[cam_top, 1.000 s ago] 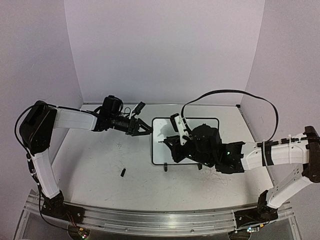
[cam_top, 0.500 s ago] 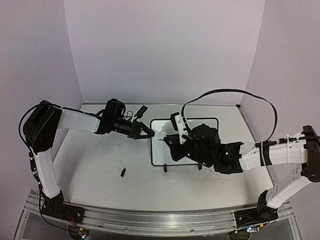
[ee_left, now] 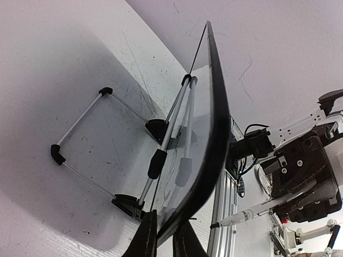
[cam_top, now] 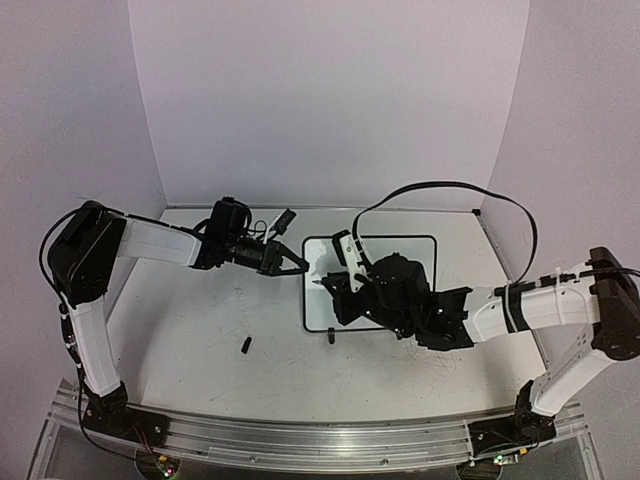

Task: Write a sentence on the whiteboard
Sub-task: Hold the whiteboard at the center of the board, then write a sentence on the whiteboard.

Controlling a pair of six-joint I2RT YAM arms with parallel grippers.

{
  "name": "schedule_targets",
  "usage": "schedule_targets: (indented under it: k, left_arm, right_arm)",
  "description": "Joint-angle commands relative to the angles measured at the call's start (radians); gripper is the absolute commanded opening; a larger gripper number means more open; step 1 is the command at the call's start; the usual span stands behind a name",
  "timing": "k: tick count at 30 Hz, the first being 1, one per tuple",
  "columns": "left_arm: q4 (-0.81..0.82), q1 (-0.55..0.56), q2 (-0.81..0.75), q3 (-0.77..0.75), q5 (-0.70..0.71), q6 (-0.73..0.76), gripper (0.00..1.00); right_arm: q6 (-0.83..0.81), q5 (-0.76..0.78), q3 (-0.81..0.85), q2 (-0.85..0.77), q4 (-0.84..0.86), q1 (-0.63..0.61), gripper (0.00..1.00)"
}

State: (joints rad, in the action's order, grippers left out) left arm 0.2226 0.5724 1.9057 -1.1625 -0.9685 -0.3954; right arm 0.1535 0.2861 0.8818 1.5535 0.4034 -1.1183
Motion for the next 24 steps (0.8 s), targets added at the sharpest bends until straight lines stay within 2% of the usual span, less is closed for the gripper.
schedule_targets:
  k: [1,8,24]
  left_arm:
    - [0.043,0.001,-0.003,0.011,-0.012,0.016,0.07]
    - [0.046,0.005,-0.023,0.028,0.002,0.016,0.04]
    - [0.046,0.012,-0.030,0.029,-0.002,0.013,0.00]
  right_arm:
    - [-0.034,0.018,0.044,0.028,0.076,-0.005,0.00]
    - [-0.028,0.066,0.035,0.046,0.143,-0.011,0.00]
    - [-0.011,0.143,0.066,0.093,0.131,-0.014,0.00]
